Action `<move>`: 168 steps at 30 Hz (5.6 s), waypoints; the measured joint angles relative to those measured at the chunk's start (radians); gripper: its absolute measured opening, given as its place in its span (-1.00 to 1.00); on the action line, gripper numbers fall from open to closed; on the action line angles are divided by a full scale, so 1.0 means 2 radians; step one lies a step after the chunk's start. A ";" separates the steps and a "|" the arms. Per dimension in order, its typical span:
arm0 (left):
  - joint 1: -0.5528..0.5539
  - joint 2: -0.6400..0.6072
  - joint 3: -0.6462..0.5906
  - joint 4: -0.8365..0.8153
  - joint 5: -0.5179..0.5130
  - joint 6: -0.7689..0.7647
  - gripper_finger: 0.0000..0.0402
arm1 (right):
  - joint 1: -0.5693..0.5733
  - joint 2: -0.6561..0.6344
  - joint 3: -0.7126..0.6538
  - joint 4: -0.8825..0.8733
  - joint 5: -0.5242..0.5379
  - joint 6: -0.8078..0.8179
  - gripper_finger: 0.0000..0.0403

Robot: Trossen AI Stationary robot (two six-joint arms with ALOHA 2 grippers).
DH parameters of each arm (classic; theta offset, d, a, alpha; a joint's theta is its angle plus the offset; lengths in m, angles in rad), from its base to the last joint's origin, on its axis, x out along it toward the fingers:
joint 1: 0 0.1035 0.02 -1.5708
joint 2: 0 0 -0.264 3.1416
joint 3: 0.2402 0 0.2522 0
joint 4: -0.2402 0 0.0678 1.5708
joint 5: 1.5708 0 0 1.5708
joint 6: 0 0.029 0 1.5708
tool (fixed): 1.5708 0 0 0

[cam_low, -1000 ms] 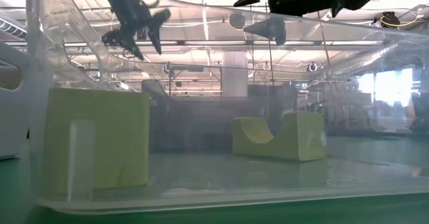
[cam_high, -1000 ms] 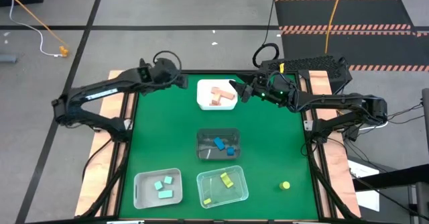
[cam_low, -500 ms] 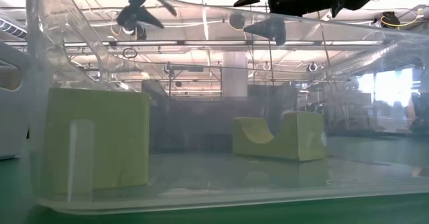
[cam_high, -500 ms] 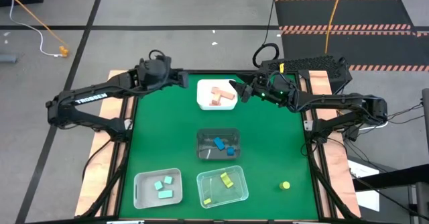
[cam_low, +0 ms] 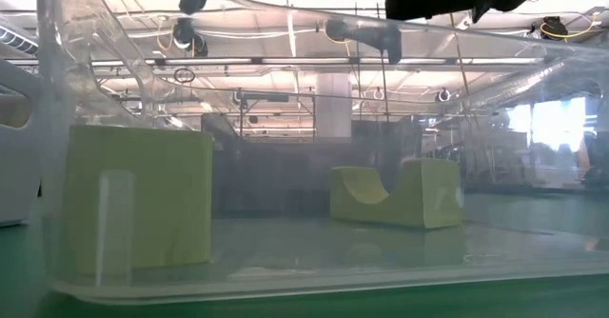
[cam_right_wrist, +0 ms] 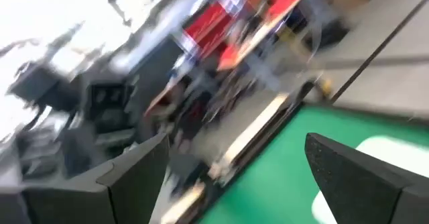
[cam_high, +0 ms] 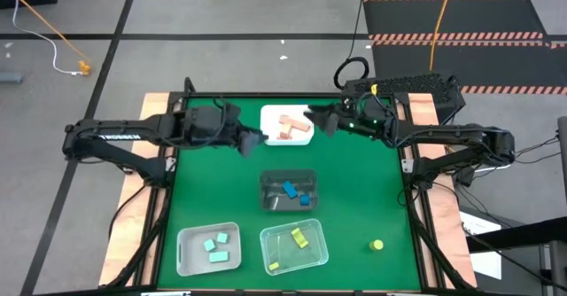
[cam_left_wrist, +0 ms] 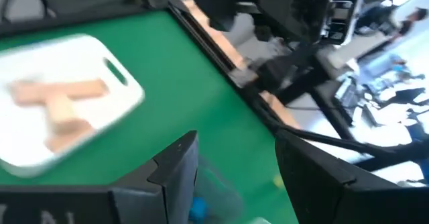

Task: Sort & place blocks by color
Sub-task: Put the green block into the transparent bin

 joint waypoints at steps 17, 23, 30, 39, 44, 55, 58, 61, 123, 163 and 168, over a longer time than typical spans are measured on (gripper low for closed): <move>-0.131 0.026 0.000 0.042 -0.008 -0.138 -0.02 | 0.130 -0.145 0.000 -0.355 -0.063 -0.150 0.68; -0.152 0.071 0.001 0.064 -0.007 -0.172 -0.01 | 0.178 -0.170 0.000 -0.379 -0.063 -0.120 0.68; -0.169 0.116 0.000 0.087 0.002 -0.214 -0.01 | 0.200 -0.173 0.000 -0.392 -0.114 -0.073 0.68; -0.192 0.138 0.000 0.085 0.001 -0.234 -0.01 | 0.249 -0.184 0.000 -0.706 -0.142 -0.085 0.60; -0.199 0.138 0.000 0.086 -0.001 -0.231 -0.01 | 0.325 -0.168 0.000 -0.793 -0.167 -0.009 0.56; -0.240 0.138 0.000 0.086 -0.002 -0.206 -0.01 | 0.510 -0.098 0.000 -0.646 -0.101 0.028 0.55; -0.257 0.138 0.000 0.086 -0.004 -0.206 -0.01 | 0.548 -0.072 0.000 -0.612 -0.081 -0.016 0.55; -0.273 0.138 0.000 0.086 -0.019 -0.206 -0.01 | 0.576 -0.048 0.000 -0.598 -0.039 -0.025 0.55; -0.267 0.137 0.000 0.200 -0.102 -0.122 -0.01 | 0.447 0.023 0.000 0.090 0.201 -0.220 -0.47; -0.265 0.139 0.000 0.282 -0.107 -0.217 -0.01 | 0.415 0.082 0.000 0.172 0.200 -0.256 -0.44; -0.264 0.169 0.000 0.299 -0.116 -0.218 -0.01 | 0.414 0.082 0.000 0.172 0.200 -0.300 -0.44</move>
